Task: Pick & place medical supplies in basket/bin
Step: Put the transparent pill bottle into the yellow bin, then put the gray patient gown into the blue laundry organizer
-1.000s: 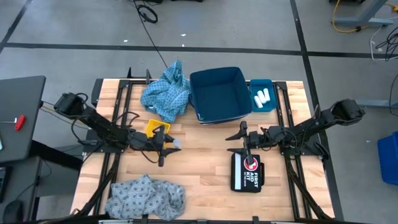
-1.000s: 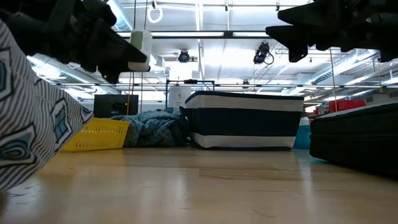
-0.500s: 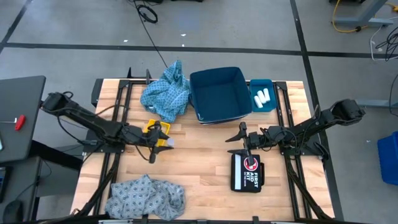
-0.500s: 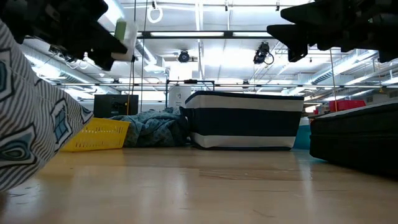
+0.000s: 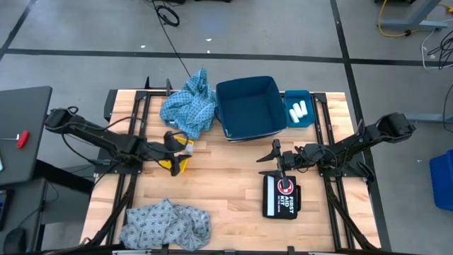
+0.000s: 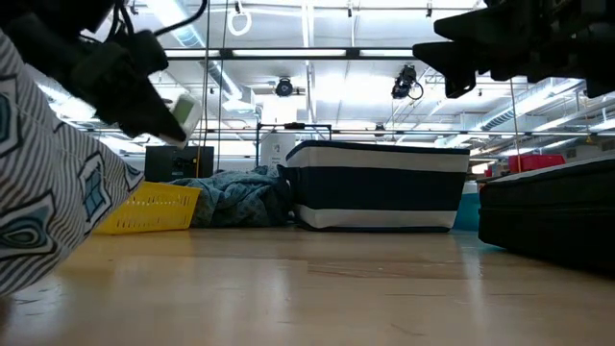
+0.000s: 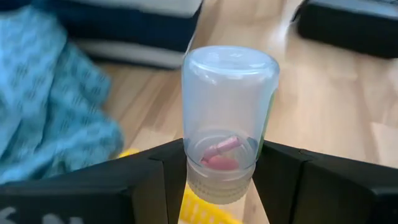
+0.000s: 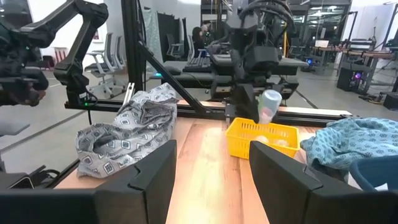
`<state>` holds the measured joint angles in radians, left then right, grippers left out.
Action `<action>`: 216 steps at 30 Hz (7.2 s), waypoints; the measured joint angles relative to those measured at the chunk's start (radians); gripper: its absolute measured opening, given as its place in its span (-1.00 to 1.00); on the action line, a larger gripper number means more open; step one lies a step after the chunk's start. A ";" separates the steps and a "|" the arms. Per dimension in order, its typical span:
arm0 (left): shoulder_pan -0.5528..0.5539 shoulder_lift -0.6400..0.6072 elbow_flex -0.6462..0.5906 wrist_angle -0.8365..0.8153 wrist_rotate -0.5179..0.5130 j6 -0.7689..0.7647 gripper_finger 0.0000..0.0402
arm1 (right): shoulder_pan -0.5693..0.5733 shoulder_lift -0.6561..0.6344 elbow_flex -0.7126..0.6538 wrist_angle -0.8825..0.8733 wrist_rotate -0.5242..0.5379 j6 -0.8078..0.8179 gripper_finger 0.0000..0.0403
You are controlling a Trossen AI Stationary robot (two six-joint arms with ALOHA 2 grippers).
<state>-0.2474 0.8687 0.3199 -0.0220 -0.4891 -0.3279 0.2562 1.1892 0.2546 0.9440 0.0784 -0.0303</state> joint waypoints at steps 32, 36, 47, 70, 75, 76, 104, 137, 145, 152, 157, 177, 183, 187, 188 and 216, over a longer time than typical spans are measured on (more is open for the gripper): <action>0.000 0.001 0.000 -0.351 0.087 -0.410 -0.07 | 0.000 0.000 0.000 -0.007 0.002 0.000 0.04; 0.000 0.001 0.000 -0.354 0.104 -0.408 -0.01 | 0.000 0.000 0.000 -0.007 0.002 0.000 0.04; -0.002 -0.005 0.052 -0.358 0.091 -0.309 0.10 | 0.000 0.000 0.000 -0.007 0.002 -0.004 0.04; -0.002 -0.004 0.244 -0.062 0.282 0.131 0.06 | 0.000 0.000 0.000 -0.006 0.002 -0.011 0.04; -0.003 0.014 0.243 -0.073 0.429 0.073 0.06 | 0.000 0.000 0.000 -0.007 0.002 -0.011 0.04; -0.007 0.021 0.243 -0.072 0.455 0.061 0.06 | 0.000 0.000 0.000 -0.007 0.002 -0.010 0.04; -0.627 0.419 0.525 -0.527 0.411 -0.743 0.44 | 0.095 0.003 0.155 -0.403 0.155 -0.029 0.10; -0.606 0.931 0.636 -0.458 0.422 -0.736 0.14 | 0.094 0.003 0.155 -0.427 0.190 -0.032 0.10; -0.559 0.922 0.629 -0.412 0.404 -0.648 -0.76 | 0.094 0.003 0.155 -0.427 0.187 -0.037 0.10; -0.547 0.740 0.622 -0.363 0.178 -0.599 -0.76 | 0.094 0.003 0.155 -0.426 0.170 -0.029 0.10; -0.549 0.572 0.624 -0.359 0.071 -0.591 -0.76 | 0.097 0.003 0.155 -0.426 0.153 -0.011 0.10; -0.429 0.265 0.629 -0.350 -0.115 -0.374 -0.76 | 0.101 0.003 0.155 -0.425 0.066 0.027 0.10; -0.375 0.229 0.631 -0.346 -0.115 -0.336 -0.76 | 0.135 0.003 0.155 -0.426 0.018 0.053 0.10; -0.345 0.250 0.631 -0.344 -0.053 -0.335 -0.76 | 0.162 0.003 0.155 -0.426 0.022 0.057 0.06; -0.339 0.263 0.631 -0.342 -0.036 -0.335 -0.76 | 0.164 0.003 0.155 -0.426 0.022 0.061 0.04; -0.326 0.888 0.634 -0.176 0.454 -0.341 0.64 | 0.168 0.003 0.155 -0.595 0.064 0.106 0.13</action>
<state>-0.5733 1.7568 0.9535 -0.1983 -0.0351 -0.6684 0.4244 1.1919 0.4095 0.3487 0.1419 0.0753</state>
